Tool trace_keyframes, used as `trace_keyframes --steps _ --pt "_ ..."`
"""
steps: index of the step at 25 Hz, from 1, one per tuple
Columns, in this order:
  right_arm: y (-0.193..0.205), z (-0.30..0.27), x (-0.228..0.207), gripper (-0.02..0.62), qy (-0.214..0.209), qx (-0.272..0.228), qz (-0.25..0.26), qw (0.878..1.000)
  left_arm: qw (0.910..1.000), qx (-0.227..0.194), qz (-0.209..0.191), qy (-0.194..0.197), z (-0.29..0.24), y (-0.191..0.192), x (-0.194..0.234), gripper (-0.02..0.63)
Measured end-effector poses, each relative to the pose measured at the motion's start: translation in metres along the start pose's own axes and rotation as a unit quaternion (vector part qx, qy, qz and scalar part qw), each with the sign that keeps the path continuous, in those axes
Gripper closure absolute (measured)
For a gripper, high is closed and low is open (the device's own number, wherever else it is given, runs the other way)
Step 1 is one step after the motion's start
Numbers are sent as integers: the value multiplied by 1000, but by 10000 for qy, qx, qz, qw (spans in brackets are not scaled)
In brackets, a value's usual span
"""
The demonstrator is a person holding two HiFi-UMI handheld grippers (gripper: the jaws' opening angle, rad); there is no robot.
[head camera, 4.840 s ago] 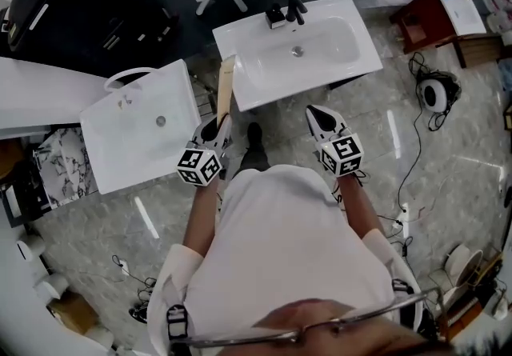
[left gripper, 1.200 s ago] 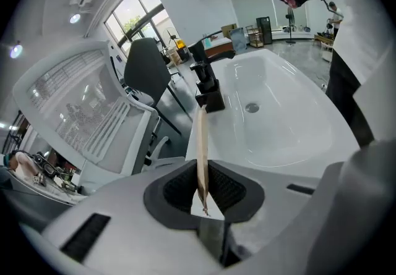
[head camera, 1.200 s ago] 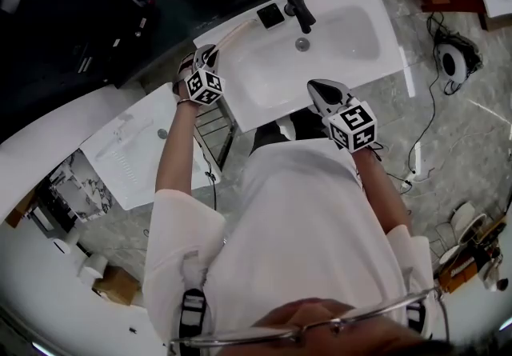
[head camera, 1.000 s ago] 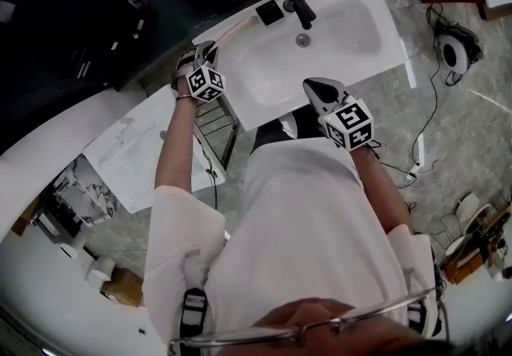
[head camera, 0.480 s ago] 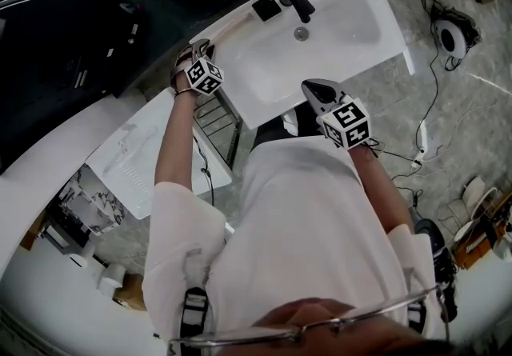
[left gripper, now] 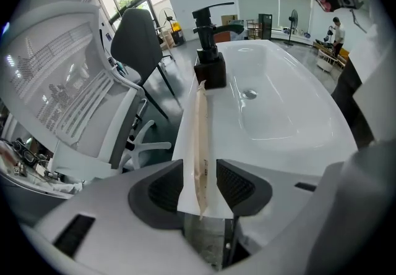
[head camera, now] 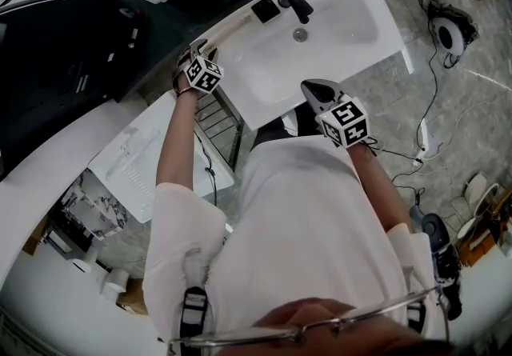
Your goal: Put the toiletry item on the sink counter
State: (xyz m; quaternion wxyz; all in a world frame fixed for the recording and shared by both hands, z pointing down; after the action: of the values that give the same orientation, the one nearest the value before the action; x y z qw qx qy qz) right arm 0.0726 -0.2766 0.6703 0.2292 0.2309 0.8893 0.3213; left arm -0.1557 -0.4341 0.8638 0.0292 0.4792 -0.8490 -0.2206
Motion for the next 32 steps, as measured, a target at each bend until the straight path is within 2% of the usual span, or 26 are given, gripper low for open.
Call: trace_keyframes --steps 7,15,26,32 --pt "-8 -2 5 589 -62 -35 76 9999 9997 -129 212 -69 18 0 0 451" --pt "-24 0 10 589 -150 -184 324 9992 9969 -370 591 -354 53 -1 4 451" --pt "-37 22 6 589 -99 -470 583 9971 9835 -1038 1310 -692 111 -25 -19 453" --pt "-39 33 13 589 -107 -554 818 9951 9749 -1548 1362 -843 152 -50 -45 469"
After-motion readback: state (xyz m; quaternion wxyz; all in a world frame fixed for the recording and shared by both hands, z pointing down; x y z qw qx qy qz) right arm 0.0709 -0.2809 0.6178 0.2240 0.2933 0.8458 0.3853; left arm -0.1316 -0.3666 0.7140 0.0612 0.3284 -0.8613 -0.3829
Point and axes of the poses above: the fingertips, and each gripper's own axes: z backward along the fingers, x to its left, y out of its underside, the point moved 1 cm from there along z, backward along the fingers, and after that the axes turned 10 degrees about z, right-handed, at the moved point
